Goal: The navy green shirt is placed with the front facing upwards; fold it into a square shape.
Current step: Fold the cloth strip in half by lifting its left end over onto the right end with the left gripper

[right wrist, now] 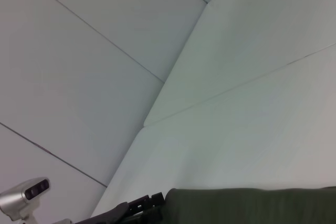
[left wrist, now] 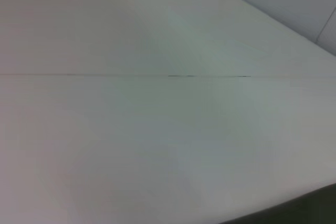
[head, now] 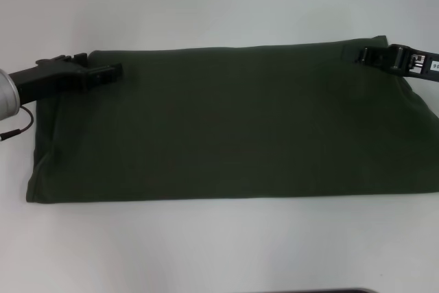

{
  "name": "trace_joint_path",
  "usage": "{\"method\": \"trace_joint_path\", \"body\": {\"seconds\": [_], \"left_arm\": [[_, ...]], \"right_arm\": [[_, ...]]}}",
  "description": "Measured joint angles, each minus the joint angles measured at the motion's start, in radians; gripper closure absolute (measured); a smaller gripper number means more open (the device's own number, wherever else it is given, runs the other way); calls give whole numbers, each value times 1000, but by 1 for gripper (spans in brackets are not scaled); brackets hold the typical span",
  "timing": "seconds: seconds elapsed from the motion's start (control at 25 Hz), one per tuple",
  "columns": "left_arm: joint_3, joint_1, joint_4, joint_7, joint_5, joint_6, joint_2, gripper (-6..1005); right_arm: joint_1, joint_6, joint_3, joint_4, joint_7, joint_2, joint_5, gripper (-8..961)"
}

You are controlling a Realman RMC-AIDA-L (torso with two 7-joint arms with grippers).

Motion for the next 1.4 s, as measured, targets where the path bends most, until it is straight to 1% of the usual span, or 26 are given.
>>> {"method": "trace_joint_path", "body": {"seconds": [0.16,0.28,0.4,0.48,0.64,0.84,1.0,1.24,1.4], "left_arm": [[-10,13,22,1,-41,85,2,111],[-12,30,42,1,-98,173,9,111],[-19,51,60,1,-146,265,15,111],[-24,64,72,0,-178,310,17,111],[-32,85,82,0,-219,317,19,111],[-45,89,83,0,-225,318,20,110],[-40,89,81,0,-225,313,19,110],[-39,88,78,2,-225,312,16,110],[-38,89,77,2,-226,312,16,110]], "right_arm": [[1,-1,1,-1,-6,2,0,934],[9,-3,-15,0,-10,6,-2,934],[20,-4,-55,0,-12,15,-5,933],[29,-5,-102,0,-12,23,-6,933],[40,-3,-212,0,-12,37,-6,933],[61,14,-339,0,-13,63,-9,932],[81,58,-400,7,-13,80,-9,932],[127,160,-471,75,-13,84,-9,932],[139,198,-500,90,-10,84,-9,933]]}}
